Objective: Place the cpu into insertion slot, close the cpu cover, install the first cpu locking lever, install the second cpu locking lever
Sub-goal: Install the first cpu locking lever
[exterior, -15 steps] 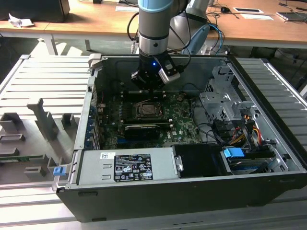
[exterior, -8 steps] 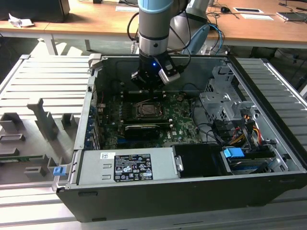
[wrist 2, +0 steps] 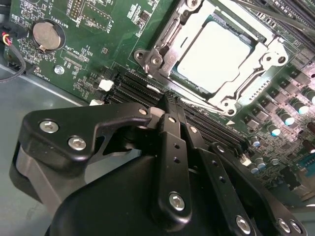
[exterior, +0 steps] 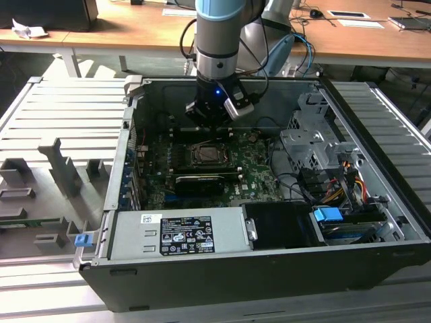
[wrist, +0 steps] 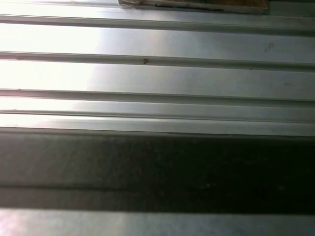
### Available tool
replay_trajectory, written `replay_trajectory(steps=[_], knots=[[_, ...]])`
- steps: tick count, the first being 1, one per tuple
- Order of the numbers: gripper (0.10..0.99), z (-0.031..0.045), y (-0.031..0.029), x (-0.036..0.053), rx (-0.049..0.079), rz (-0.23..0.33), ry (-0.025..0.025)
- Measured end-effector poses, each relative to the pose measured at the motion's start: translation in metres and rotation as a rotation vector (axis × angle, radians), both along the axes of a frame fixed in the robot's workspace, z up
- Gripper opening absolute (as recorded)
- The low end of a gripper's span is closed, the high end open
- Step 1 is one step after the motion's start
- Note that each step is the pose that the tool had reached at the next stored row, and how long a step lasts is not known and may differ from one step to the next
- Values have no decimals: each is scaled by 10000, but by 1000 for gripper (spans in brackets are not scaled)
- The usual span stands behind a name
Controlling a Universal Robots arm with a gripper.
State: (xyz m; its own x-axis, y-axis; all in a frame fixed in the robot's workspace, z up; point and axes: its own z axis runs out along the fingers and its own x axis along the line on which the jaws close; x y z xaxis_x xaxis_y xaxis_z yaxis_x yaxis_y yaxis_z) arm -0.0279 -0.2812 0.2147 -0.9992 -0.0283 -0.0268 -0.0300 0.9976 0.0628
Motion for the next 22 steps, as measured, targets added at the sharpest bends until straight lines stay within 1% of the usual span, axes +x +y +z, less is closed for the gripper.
replay_trajectory(steps=[16, 22], knots=[[106, -34, 0, 6, 2, 0, -1], [106, -57, 2, 30, 1, 0, -1]])
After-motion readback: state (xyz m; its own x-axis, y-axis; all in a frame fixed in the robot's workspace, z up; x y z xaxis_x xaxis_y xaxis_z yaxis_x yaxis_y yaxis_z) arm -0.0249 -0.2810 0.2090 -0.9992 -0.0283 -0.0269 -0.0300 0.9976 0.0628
